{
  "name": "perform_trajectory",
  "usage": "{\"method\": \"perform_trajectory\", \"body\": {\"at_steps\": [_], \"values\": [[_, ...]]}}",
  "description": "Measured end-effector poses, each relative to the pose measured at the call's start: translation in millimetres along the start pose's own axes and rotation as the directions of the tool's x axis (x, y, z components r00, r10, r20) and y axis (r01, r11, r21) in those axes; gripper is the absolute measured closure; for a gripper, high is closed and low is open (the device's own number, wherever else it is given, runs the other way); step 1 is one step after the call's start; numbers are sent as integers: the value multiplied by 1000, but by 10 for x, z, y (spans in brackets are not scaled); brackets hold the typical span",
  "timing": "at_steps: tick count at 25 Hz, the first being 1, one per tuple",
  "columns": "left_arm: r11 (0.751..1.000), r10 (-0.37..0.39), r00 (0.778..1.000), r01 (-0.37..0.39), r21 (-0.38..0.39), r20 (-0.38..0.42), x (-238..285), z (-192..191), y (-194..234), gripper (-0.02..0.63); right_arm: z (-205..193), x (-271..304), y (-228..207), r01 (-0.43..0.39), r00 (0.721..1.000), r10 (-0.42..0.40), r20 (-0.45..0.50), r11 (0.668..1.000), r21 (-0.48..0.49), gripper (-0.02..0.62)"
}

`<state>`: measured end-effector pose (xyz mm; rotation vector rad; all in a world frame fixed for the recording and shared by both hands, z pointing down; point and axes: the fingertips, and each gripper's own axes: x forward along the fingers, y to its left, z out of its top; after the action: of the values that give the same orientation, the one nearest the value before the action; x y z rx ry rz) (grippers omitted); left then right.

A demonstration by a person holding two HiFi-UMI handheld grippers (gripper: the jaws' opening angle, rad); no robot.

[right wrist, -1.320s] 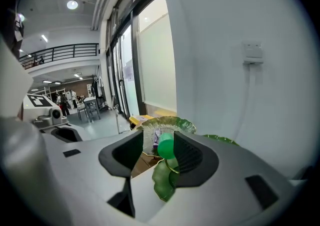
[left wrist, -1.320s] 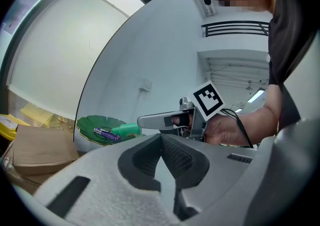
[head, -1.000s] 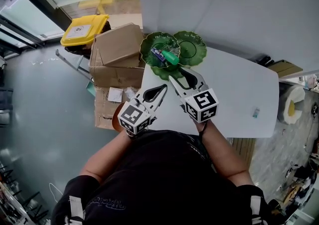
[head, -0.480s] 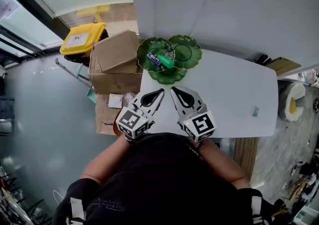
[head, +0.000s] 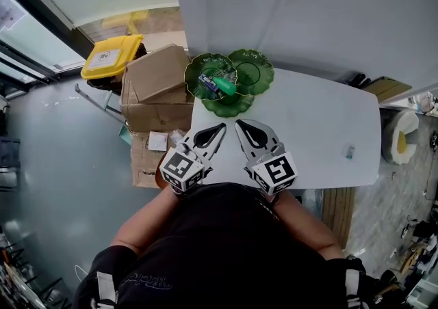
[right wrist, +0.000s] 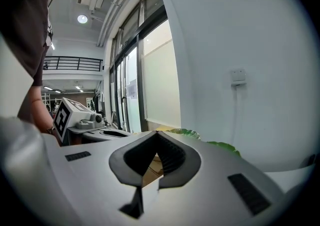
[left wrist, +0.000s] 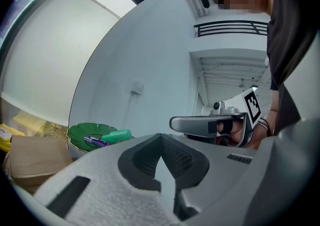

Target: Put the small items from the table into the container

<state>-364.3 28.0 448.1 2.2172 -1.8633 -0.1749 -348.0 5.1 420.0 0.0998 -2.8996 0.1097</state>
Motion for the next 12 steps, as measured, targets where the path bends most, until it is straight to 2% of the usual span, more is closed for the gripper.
{"method": "perform_trajectory", "body": {"at_steps": [3,8,12], "values": [[999,-20,1000,20,28,-14,25,-16,-52,600,-8,-6,-27,10,1000,-10,2,1000,4,578],[998,-44,999,43,40,7,81,12,-118,600,-54,-103,-117,48,999,-47,-8,999,13,578],[994,-101,995,101,42,-5,255,-79,-285,598,-151,-329,-291,101,995,-101,-21,994,30,578]]}}
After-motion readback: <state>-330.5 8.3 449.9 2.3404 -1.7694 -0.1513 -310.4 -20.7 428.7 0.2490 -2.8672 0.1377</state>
